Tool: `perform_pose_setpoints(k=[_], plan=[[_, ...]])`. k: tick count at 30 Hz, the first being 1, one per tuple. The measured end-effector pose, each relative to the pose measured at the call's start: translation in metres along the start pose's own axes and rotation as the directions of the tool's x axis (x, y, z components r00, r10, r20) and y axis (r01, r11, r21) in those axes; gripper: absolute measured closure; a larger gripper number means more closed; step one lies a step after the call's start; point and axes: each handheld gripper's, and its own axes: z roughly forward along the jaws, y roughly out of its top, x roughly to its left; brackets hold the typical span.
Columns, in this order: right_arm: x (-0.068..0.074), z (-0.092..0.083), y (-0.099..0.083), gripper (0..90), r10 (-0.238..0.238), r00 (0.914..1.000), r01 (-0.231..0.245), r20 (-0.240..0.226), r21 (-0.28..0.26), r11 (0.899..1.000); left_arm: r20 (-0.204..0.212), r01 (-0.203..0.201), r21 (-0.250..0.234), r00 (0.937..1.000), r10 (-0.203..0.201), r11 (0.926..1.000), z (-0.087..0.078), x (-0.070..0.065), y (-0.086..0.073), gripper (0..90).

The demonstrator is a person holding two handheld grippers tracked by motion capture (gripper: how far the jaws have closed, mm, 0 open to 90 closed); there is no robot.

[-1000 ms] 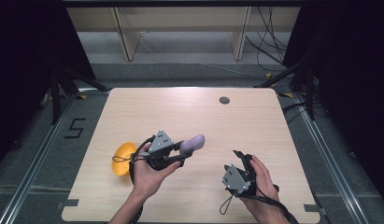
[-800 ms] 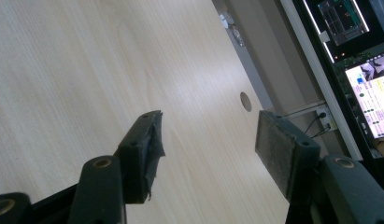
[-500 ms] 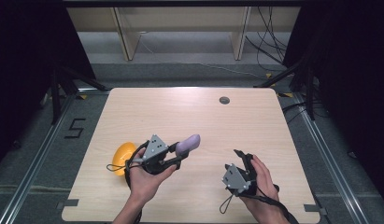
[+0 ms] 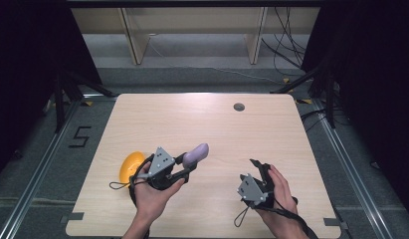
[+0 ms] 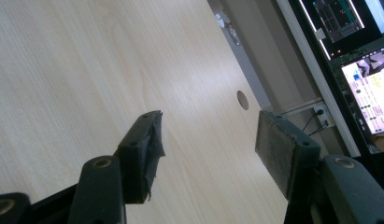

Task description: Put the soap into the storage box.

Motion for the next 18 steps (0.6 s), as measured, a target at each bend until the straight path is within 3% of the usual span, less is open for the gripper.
perform_pose_setpoints(k=[5,9,10,18], plan=[[0.000,0.000,-0.001,41.8,0.009,1.0000,-0.009,0.005,-0.001,1.000,-0.020,0.005,-0.016,0.9998,-0.005,0.9999,-0.004,0.000,-0.003,59.0],[-0.002,0.000,-0.001,41.8,-0.018,0.9998,0.018,0.009,-0.003,1.000,-0.025,0.008,-0.022,0.9997,-0.008,0.9997,-0.006,0.001,-0.003,59.0],[0.000,0.001,-0.002,42.0,0.012,0.9999,-0.012,0.012,-0.010,1.000,-0.026,0.015,-0.028,0.9995,-0.016,0.9995,-0.006,0.002,-0.003,59.0],[0.001,0.002,-0.002,42.0,0.028,0.9996,-0.028,0.000,-0.006,1.000,-0.055,0.024,-0.040,0.9982,-0.027,0.9989,-0.013,0.006,-0.005,59.0]])
